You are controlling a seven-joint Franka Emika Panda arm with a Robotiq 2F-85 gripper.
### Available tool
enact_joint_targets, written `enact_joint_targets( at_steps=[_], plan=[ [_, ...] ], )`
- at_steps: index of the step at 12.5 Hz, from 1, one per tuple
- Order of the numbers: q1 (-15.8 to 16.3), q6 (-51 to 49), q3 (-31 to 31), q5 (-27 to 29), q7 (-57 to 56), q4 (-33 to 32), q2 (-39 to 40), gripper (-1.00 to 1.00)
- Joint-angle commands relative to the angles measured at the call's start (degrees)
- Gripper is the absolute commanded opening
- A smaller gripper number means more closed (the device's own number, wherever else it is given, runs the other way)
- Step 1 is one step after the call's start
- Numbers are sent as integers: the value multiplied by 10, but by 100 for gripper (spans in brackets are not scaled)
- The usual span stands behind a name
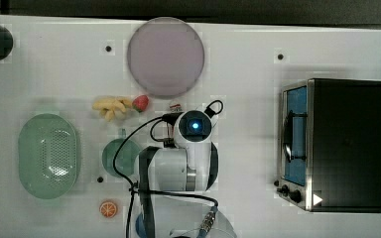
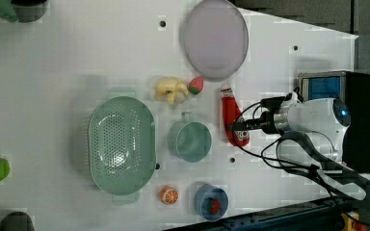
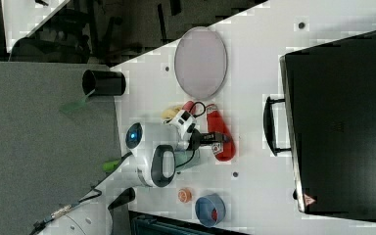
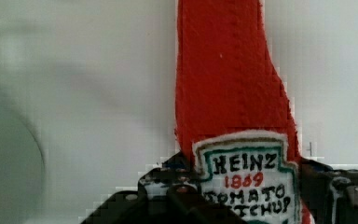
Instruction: Pick Ketchup from the table and place it in strainer.
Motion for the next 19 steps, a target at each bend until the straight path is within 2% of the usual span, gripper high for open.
enact_joint_targets(
  at_steps=[1, 6, 9, 13, 16, 19],
  plan=[
    [0, -39, 3, 0, -21, 24, -66, 24],
    [2, -276, 15, 1, 0, 98, -199, 24],
    [8, -398, 41, 6, 63, 159, -235, 24],
    [20, -410, 112, 16, 133, 186, -237, 24],
    [27, -406, 180, 16, 245, 186, -229, 24],
    [33, -360, 249, 16, 336, 184, -205, 24]
  ],
)
